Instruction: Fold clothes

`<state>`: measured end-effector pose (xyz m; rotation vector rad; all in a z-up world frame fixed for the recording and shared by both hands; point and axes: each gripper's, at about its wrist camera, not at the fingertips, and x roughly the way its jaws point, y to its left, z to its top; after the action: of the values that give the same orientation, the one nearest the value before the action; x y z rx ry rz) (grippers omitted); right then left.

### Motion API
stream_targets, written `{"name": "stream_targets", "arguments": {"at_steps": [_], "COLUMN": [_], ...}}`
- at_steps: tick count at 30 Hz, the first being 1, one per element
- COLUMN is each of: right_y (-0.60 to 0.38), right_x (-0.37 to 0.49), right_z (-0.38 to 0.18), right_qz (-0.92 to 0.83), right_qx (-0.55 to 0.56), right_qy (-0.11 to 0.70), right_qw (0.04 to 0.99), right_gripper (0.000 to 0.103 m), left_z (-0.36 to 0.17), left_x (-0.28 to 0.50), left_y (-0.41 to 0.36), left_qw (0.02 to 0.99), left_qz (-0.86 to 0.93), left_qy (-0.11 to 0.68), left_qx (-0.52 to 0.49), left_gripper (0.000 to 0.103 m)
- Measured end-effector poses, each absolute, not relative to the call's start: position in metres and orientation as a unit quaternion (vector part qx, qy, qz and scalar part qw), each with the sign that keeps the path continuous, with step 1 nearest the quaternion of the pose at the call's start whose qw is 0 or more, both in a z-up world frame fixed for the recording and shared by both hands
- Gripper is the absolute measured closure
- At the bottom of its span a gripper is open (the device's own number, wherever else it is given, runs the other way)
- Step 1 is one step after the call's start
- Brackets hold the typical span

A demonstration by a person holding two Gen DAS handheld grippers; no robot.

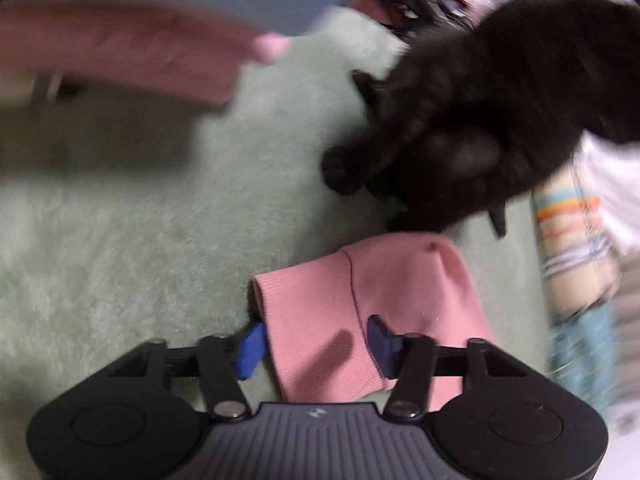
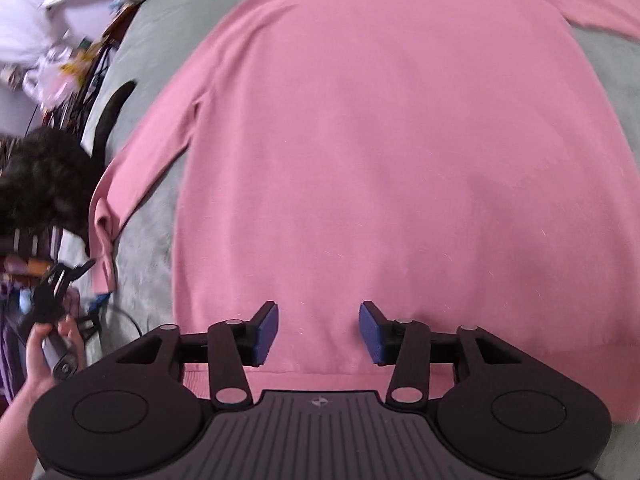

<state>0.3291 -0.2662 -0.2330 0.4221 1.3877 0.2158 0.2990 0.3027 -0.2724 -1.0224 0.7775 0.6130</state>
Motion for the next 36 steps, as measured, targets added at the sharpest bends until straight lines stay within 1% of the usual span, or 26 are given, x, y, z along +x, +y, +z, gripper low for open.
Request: {"name": "stream_targets", "arguments": {"at_steps": [2,4,6,7,9,13,16,19,27,30,32,34,35,36], "right_y": [-0.266,-0.27,-0.273,-0.275,-0.276,-0.276,-0.269,-0.266,-0.271,-0.268,-0.266,-0.262,-0.261,-0.26], "right_x": [0.33,0.327,0.326,0.324,0.319,0.308,0.302,0.298,0.291,0.289,0.29,0.29,0.291,0.291], "right_z": [-0.229,-0.224,-0.224,-0.225,-0.231,-0.241,-0.243,-0.242,-0.243,-0.244,-0.244,-0.245,-0.245,-0.246], "right_qz": [0.102,0.1,0.094,0.087,0.073,0.054,0.061,0.065,0.051,0.051,0.055,0.061,0.061,0.061], "right_qx": [0.186,0.186,0.185,0.186,0.196,0.227,0.227,0.226,0.233,0.238,0.238,0.238,0.24,0.242], "right_qy": [0.636,0.636,0.637,0.639,0.642,0.646,0.647,0.646,0.649,0.65,0.651,0.652,0.652,0.651], "right_qw": [0.742,0.742,0.742,0.741,0.737,0.727,0.725,0.726,0.722,0.72,0.719,0.718,0.717,0.716], "right_gripper": [0.056,0.055,0.055,0.055,0.054,0.054,0.054,0.054,0.054,0.054,0.054,0.053,0.053,0.053], "left_z": [-0.252,-0.211,-0.19,-0.169,-0.157,-0.162,-0.185,-0.2,-0.227,-0.235,-0.242,-0.25,-0.251,-0.252], "left_x": [0.31,0.317,0.326,0.334,0.347,0.36,0.361,0.36,0.386,0.394,0.4,0.407,0.41,0.413], "left_y": [0.297,0.3,0.306,0.312,0.325,0.341,0.348,0.351,0.369,0.375,0.379,0.381,0.383,0.387], "left_qw": [0.792,0.837,0.859,0.877,0.883,0.874,0.865,0.868,0.874,0.872,0.867,0.852,0.844,0.835], "left_qz": [0.274,0.268,0.262,0.255,0.246,0.239,0.234,0.234,0.235,0.231,0.228,0.226,0.23,0.235], "left_qy": [0.358,0.345,0.342,0.352,0.373,0.411,0.435,0.431,0.425,0.431,0.443,0.471,0.483,0.498], "left_qx": [-0.412,-0.33,-0.276,-0.206,-0.146,-0.102,-0.084,-0.083,0.004,0.013,0.02,0.025,0.02,0.013], "left_gripper": [0.098,0.098,0.098,0.098,0.098,0.098,0.097,0.098,0.097,0.097,0.092,0.077,0.077,0.072]}}
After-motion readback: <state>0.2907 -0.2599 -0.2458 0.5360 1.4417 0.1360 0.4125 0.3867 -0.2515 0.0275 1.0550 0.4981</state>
